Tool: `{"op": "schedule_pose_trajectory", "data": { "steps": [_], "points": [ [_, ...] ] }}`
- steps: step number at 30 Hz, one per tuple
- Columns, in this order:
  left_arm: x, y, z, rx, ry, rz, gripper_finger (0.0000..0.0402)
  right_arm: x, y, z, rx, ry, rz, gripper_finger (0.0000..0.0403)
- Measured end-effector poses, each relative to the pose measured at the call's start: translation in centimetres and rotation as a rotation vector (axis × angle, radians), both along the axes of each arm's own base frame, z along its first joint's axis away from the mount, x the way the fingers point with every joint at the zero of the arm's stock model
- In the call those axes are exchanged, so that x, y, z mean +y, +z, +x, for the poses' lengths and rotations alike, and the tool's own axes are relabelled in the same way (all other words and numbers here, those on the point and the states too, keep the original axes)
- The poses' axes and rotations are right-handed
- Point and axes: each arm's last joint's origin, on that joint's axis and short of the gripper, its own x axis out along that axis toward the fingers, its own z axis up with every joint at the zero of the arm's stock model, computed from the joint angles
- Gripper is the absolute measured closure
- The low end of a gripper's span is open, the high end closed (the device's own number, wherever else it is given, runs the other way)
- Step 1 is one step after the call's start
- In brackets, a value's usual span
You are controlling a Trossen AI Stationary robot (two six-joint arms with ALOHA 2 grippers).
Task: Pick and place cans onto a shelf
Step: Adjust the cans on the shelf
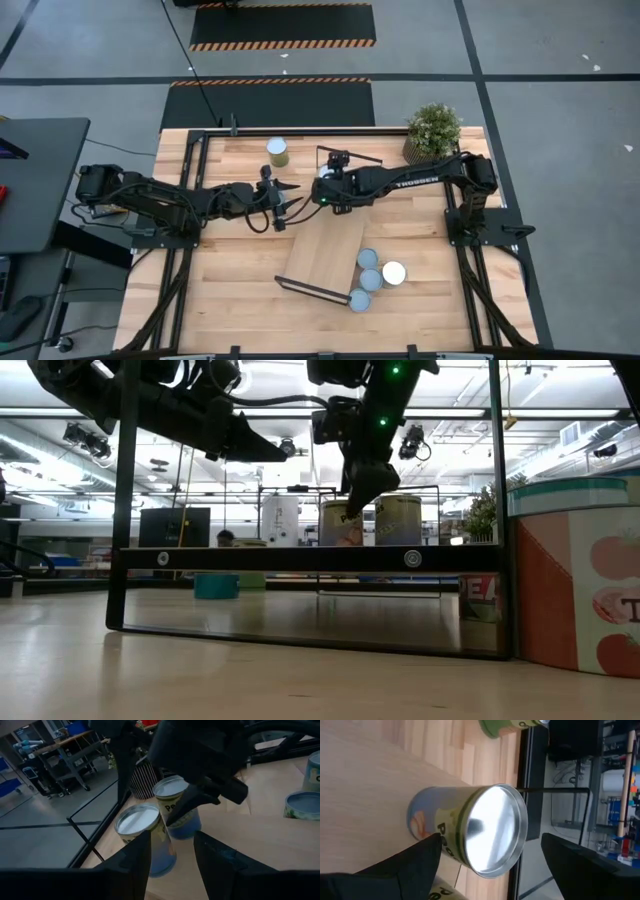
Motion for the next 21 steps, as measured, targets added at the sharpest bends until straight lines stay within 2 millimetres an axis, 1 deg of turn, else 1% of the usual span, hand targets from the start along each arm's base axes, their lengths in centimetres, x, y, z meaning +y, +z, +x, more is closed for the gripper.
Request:
{"op": "schedule_pose_trajectory", "data": {
  "steps": [6, 10, 15, 21],
  "points": [
    [0.0, -0.1, 0.0, 0.007, 0.000, 0.001, 0.0246, 0.2, 0.0, -0.3, 0.045, 0.007, -0.002, 0.0053],
    [0.0, -0.1, 0.0, 0.008, 0.000, 0.000, 0.0246, 1.1, 0.5, -0.4, 0.047, 0.010, 0.009, 0.0053],
    [0.0, -0.1, 0.0, 0.009, 0.000, 0.000, 0.0246, 2.2, 0.4, -0.8, 0.087, 0.031, 0.017, 0.0053],
    [0.0, -0.1, 0.0, 0.009, 0.000, 0.000, 0.0246, 3.4, 0.3, -1.1, 0.083, 0.017, 0.033, 0.0053]
  ]
}}
